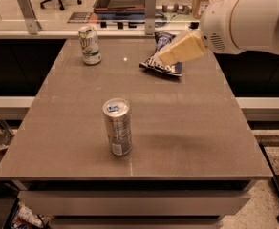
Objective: Pick 7up can
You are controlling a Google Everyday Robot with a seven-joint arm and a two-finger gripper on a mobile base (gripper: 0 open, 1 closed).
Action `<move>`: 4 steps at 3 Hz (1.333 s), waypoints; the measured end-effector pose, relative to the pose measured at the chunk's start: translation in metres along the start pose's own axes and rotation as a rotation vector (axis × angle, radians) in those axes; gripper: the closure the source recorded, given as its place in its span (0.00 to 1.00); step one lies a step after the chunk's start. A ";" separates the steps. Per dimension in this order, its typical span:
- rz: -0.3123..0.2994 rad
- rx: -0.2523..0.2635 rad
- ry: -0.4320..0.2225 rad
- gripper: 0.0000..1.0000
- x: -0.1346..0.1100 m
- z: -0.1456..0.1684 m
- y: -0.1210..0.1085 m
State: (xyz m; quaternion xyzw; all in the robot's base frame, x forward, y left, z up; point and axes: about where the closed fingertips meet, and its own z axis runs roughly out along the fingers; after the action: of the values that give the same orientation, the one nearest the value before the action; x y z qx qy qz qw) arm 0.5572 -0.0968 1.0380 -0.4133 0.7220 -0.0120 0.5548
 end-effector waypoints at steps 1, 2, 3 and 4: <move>0.013 -0.018 -0.026 0.00 -0.001 0.015 0.004; 0.046 -0.063 -0.072 0.00 -0.002 0.045 0.017; 0.105 -0.133 -0.128 0.00 -0.003 0.091 0.041; 0.153 -0.190 -0.183 0.00 -0.008 0.138 0.060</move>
Offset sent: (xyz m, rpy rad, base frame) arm 0.0585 0.0657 -0.0644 0.2011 0.0549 0.1427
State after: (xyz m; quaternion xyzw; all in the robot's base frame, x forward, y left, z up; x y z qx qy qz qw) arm 0.6344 0.0089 0.9627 -0.4071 0.6956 0.1367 0.5760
